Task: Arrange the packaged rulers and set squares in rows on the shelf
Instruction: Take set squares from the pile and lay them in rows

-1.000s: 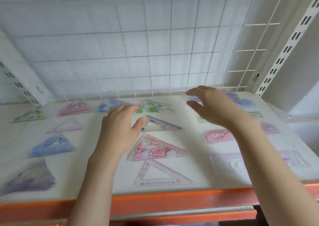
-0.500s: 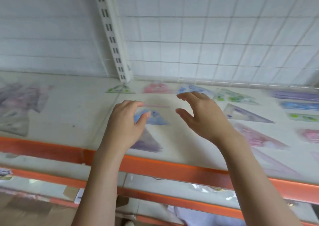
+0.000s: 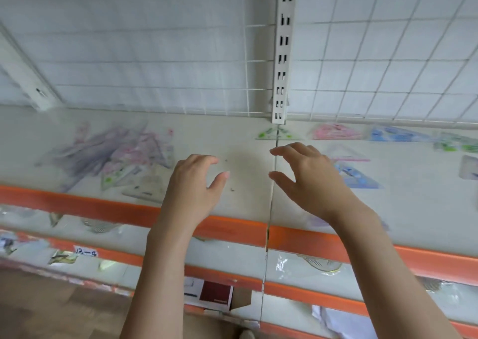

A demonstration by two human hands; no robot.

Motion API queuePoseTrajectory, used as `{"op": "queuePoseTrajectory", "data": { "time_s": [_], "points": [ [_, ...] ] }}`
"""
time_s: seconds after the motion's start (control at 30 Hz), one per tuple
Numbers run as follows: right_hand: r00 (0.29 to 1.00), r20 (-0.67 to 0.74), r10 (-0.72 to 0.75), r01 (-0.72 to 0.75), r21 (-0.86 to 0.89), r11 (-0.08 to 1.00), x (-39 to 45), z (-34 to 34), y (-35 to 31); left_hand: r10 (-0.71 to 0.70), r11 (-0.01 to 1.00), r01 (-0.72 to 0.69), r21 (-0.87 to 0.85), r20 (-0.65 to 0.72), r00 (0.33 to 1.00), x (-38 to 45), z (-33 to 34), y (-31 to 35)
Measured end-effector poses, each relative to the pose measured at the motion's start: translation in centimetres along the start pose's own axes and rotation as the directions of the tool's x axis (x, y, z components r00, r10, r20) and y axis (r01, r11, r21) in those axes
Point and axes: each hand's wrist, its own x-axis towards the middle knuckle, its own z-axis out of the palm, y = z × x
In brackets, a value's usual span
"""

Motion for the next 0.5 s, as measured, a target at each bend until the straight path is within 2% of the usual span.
{"op": "queuePoseTrajectory", "data": {
  "time_s": [0.3,0.5],
  "points": [
    [0.987,0.127,-0.102,0.099,0.028,0.995,0.3,2.1,-3.6,-0.231,0.962,0.236,0.14,-0.05,0.972,-1.8,-4.3,-6.4],
    [0.98,0.159,-0.116,0.108,0.058,0.992,0.9,3.5,-5.2,-0.318,0.937,0.29,0.193,0.137,0.938,-0.6,-6.0,-9.1]
  ]
}}
